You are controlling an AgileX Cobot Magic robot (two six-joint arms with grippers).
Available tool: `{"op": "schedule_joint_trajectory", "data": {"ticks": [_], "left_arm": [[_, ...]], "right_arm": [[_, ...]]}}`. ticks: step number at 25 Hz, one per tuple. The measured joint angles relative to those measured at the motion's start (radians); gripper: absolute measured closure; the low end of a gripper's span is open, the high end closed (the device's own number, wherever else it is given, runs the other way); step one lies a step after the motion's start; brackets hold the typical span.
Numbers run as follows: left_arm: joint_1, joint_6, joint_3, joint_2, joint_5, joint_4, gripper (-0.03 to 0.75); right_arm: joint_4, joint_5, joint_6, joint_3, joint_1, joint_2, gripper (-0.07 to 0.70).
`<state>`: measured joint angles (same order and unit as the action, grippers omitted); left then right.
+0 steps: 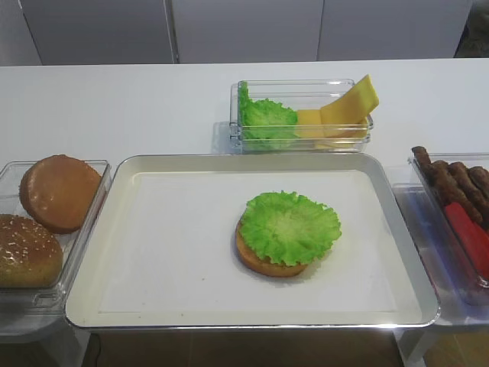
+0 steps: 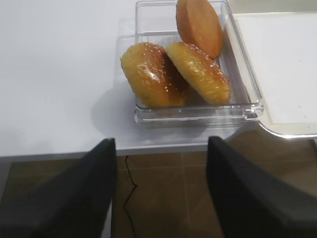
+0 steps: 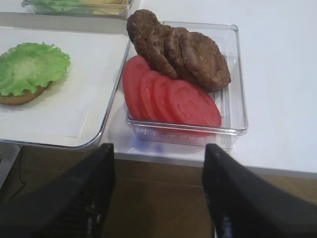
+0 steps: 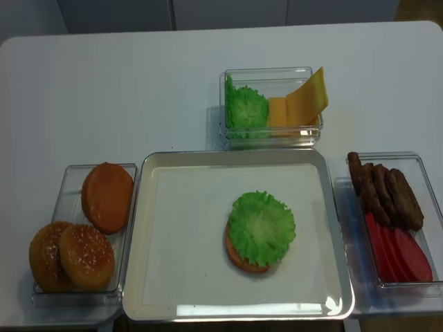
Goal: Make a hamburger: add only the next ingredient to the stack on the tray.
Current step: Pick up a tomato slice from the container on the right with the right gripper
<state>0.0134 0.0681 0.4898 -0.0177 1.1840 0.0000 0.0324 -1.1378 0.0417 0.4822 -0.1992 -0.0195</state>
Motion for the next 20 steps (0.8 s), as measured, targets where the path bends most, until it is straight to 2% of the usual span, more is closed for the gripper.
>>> {"op": "schedule_joint_trajectory", "data": {"ticks": [20], "left_arm": [[0.0, 0.0, 0.0, 0.0, 0.0, 0.0, 0.288]], "right_arm": [[0.0, 0.0, 0.0, 0.0, 0.0, 0.0, 0.189]]}}
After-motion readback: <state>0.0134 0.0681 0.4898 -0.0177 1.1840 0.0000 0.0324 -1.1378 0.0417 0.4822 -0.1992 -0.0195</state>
